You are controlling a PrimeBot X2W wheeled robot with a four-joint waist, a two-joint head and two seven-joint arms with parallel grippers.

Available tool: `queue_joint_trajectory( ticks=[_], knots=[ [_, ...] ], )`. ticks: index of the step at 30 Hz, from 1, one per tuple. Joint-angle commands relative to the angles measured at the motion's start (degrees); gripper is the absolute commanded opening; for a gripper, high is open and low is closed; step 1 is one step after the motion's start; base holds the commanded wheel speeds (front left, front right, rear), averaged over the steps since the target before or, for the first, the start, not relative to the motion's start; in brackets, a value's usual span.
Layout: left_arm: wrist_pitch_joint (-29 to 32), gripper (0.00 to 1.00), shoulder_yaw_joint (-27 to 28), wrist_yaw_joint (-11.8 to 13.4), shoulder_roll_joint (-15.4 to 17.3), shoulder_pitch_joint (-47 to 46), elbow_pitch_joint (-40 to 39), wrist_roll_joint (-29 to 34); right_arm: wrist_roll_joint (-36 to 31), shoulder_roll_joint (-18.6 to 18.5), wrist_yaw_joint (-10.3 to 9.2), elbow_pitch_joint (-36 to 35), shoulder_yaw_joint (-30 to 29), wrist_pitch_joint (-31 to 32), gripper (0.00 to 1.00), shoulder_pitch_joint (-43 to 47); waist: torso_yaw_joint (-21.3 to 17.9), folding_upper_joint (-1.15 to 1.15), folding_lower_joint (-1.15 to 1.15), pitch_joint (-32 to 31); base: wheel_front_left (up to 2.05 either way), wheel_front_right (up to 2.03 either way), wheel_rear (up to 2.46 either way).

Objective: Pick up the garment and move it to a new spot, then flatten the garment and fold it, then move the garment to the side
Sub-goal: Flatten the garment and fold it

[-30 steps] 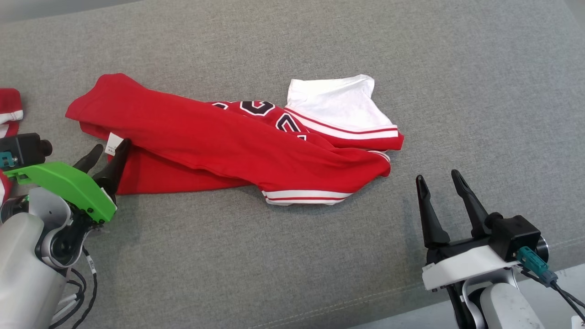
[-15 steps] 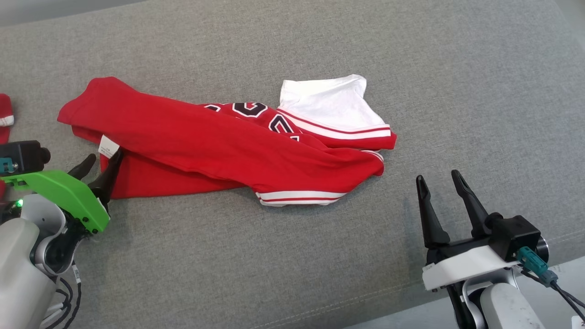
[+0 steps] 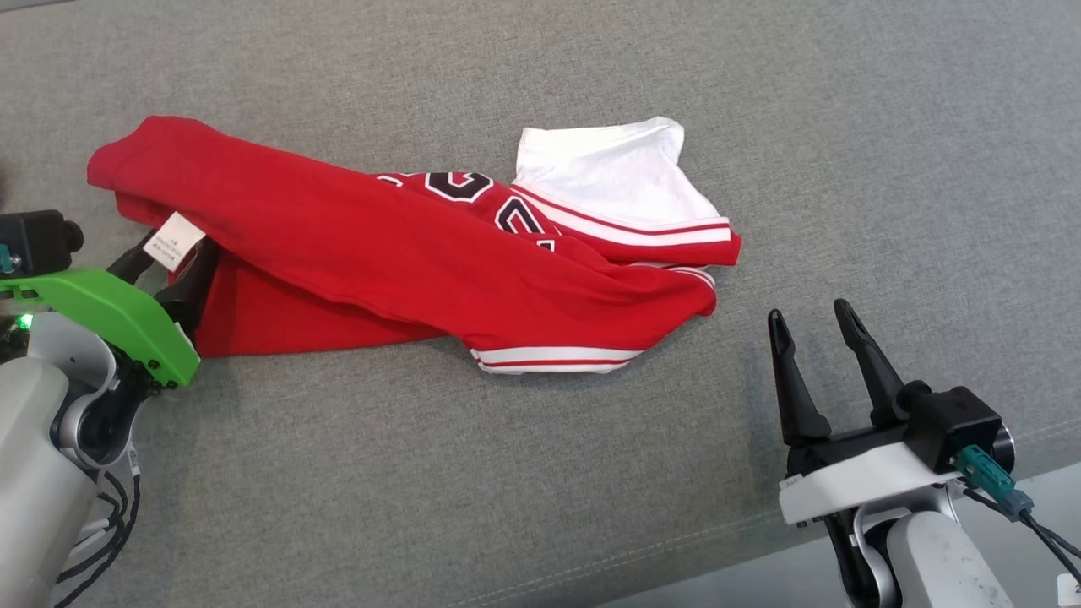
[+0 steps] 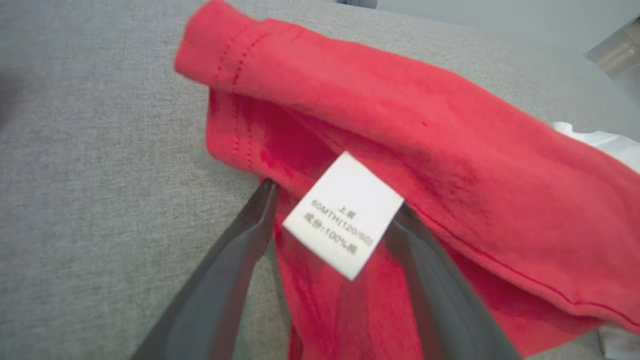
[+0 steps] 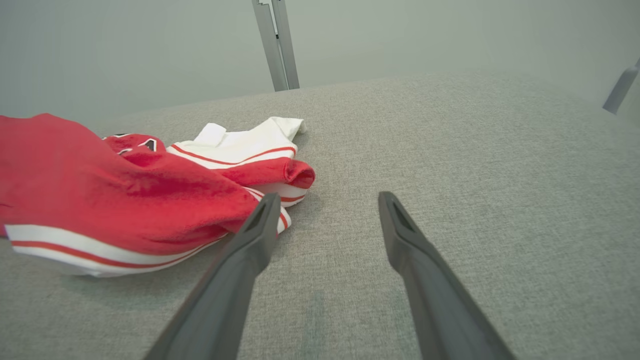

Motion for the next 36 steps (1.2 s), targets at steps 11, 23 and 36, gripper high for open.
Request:
queue_joint_trajectory(
  ticks=[11, 23, 36],
  knots=[
    [-3.78, 0.31, -2.35, -0.15, 0.64, -4.29, -1.16, -3.42, -0.24, -0.08, -0.02, -0.09, -0.02, -0.18, 1.00, -0.93, -0.26, 0.66, 0.00, 1.28, 0.00, 0.00, 0.00],
    [-8.92, 0.00, -7.56, -0.15, -0.37, -3.15, -8.25, -8.01, 0.08, -0.08, -0.02, 0.76, -0.26, -0.18, 1.00, 0.28, 2.16, 0.66, 0.00, -0.93, 0.00, 0.00, 0.00],
    [-11.35, 0.00, -12.28, -0.15, -1.66, -3.09, -6.24, -10.86, 0.02, -0.09, -0.02, 1.26, 0.56, -0.18, 1.00, -0.09, 2.61, 0.66, 0.00, -2.14, 0.00, 0.00, 0.00]
  ],
)
